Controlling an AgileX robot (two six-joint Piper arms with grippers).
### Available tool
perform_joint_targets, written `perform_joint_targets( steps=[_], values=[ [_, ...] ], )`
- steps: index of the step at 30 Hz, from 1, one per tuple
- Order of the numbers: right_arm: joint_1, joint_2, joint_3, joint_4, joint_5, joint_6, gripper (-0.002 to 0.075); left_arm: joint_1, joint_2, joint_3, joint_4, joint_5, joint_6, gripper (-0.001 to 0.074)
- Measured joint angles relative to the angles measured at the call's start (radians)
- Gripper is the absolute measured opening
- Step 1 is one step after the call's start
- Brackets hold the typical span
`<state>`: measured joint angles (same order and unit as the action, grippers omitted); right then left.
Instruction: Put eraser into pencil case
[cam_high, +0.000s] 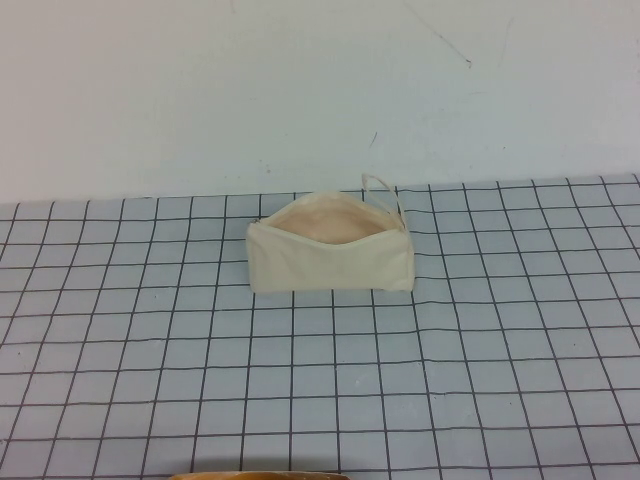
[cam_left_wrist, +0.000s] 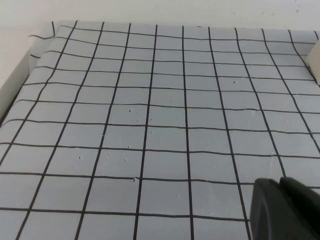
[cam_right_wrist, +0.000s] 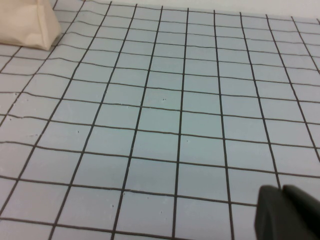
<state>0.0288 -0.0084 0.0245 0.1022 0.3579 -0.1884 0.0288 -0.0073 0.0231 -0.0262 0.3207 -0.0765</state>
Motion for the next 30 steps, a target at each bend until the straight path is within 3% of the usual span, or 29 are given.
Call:
perform_joint_targets(
  steps=[30],
  values=[
    [0.0,0.0,0.0,0.0,0.0,0.0,-0.0003,0.0,0.0,-0.002,-0.002,0.008,0.01,-0.0001]
  ],
)
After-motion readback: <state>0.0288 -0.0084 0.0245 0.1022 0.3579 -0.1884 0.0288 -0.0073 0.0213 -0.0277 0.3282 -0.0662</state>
